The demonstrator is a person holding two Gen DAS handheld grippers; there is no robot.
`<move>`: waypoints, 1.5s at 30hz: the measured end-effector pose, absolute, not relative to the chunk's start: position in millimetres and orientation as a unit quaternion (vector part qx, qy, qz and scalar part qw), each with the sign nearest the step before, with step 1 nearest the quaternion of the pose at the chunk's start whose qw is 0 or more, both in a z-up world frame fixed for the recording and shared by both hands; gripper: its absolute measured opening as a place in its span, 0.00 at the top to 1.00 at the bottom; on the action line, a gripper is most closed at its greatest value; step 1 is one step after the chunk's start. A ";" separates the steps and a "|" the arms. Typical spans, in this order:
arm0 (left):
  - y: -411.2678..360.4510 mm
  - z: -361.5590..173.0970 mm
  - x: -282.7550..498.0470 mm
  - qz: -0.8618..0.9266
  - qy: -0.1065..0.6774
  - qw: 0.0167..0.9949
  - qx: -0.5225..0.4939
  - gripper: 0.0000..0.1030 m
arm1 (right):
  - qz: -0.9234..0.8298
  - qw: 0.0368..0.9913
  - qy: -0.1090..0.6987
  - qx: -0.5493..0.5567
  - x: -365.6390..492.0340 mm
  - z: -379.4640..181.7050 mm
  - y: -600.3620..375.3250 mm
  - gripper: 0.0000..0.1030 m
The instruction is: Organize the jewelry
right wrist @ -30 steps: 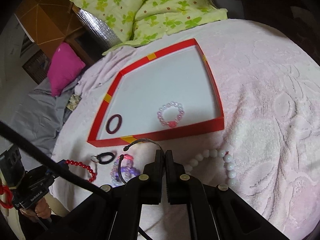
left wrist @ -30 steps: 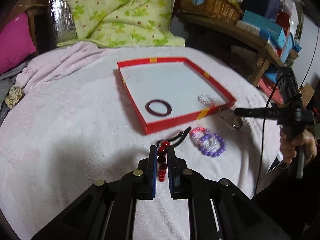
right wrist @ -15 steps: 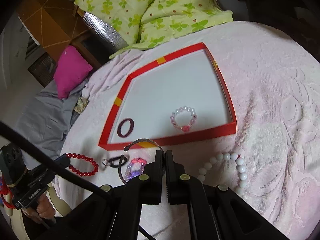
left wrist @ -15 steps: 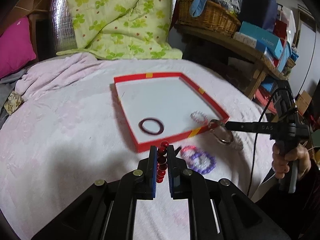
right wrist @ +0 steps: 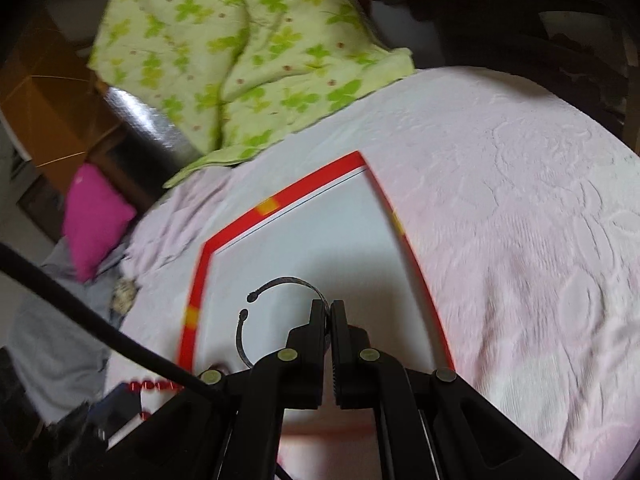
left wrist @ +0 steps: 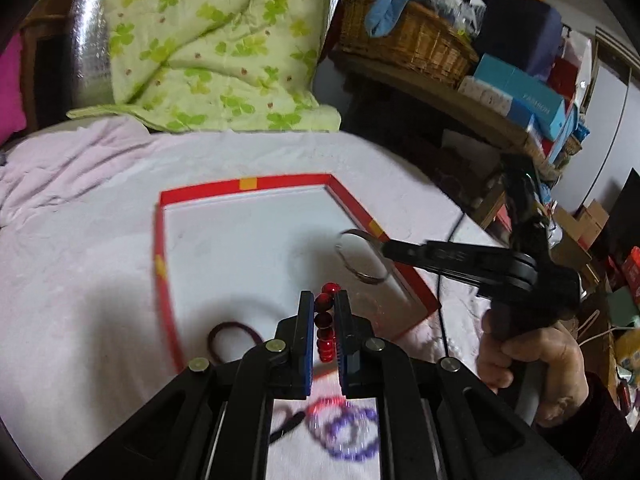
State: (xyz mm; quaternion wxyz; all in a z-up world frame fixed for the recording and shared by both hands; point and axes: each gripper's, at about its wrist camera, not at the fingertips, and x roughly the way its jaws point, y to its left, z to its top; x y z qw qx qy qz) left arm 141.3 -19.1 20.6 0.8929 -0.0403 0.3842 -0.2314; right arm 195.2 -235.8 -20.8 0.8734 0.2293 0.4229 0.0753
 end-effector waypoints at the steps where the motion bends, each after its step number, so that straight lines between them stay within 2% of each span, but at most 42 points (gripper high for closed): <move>1: -22.5 15.2 147.8 -0.230 0.391 0.890 -0.042 0.90 | 0.067 0.872 0.429 0.225 203.7 -24.6 -233.7 0.97; 8: -39.6 -17.1 169.2 -0.170 0.423 0.890 0.012 0.90 | 0.032 0.867 0.455 0.199 239.1 -45.3 -222.4 0.94; 9: -41.5 -17.6 168.2 -0.167 0.423 0.890 0.021 0.86 | 0.034 0.866 0.457 0.199 241.0 -47.8 -221.7 0.93; 11: -43.5 -17.9 164.1 -0.164 0.421 0.891 0.042 0.64 | 0.028 0.864 0.458 0.205 242.0 -49.3 -224.2 0.92; 12: -43.3 -17.0 160.7 -0.160 0.415 0.894 0.050 0.49 | 0.026 0.863 0.458 0.210 241.6 -49.8 -226.9 0.88; 13: -42.1 -15.2 155.4 -0.152 0.406 0.899 0.059 0.44 | 0.025 0.865 0.453 0.216 239.5 -48.3 -230.7 0.82; 17: -34.1 -12.5 140.2 -0.130 0.400 0.904 0.075 0.43 | 0.022 0.873 0.431 0.226 225.1 -36.2 -241.6 0.81; 21: -26.3 -6.4 117.6 -0.101 0.387 0.911 0.099 0.36 | 0.024 0.875 0.424 0.233 206.4 -24.1 -244.7 0.77; 23: -21.9 -1.6 110.1 -0.093 0.379 0.916 0.096 0.34 | 0.027 0.876 0.421 0.234 194.8 -17.8 -244.5 0.59; 25: -14.8 3.0 103.0 -0.079 0.372 0.921 0.086 0.34 | 0.028 0.883 0.409 0.229 181.6 -8.9 -242.2 0.50; 35: 32.4 -1.3 54.2 0.002 0.380 0.925 0.009 0.30 | 0.046 0.903 0.380 0.196 121.0 13.9 -224.6 0.50; 45: 42.9 -14.9 23.9 0.049 0.380 0.924 0.020 0.30 | 0.094 0.915 0.359 0.158 64.2 22.5 -198.9 0.50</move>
